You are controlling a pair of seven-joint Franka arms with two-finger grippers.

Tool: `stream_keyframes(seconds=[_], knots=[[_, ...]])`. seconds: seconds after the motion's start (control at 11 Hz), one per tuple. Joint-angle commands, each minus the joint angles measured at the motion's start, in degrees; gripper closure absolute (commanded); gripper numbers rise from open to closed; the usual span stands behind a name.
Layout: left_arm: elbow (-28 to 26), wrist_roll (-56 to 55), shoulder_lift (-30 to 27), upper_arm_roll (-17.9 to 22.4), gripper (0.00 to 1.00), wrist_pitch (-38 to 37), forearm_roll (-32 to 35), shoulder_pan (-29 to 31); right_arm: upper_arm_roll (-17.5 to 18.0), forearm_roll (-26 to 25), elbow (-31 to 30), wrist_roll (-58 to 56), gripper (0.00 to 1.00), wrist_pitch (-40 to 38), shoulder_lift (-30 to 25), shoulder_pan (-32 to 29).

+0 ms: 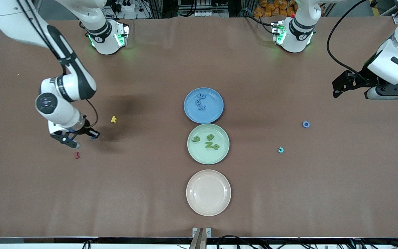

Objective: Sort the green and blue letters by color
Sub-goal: 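Carry the blue o to the blue plate and release it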

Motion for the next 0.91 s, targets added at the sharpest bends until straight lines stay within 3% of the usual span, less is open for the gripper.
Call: stream_keyframes(seconds=[0.0,0.27,0.55,0.82], knots=[[1.0,1.7,0.3,-0.1,0.0,-1.1,-1.5,0.6,-0.1,0.6,-0.8,0.6,1.0,-2.5,-3.6,8.5],[1.0,1.7,0.3,-0.1,0.0,-1.1,-1.5,0.6,1.4,4.6,0.2,0.8,1.0,-4.1,-3.9,17.0],[1.1,1.7,0.2,-0.1,0.0,-1.1,-1.5,0.6,1.3,12.1,3.0,5.2,1.0,-8.4,-3.4,26.6],[1.1,1.7,0.3,-0.1,0.0,-1.1,-1.5,0.6,1.8,12.9,5.7,14.6,1.0,-8.7,-2.2,35.9]])
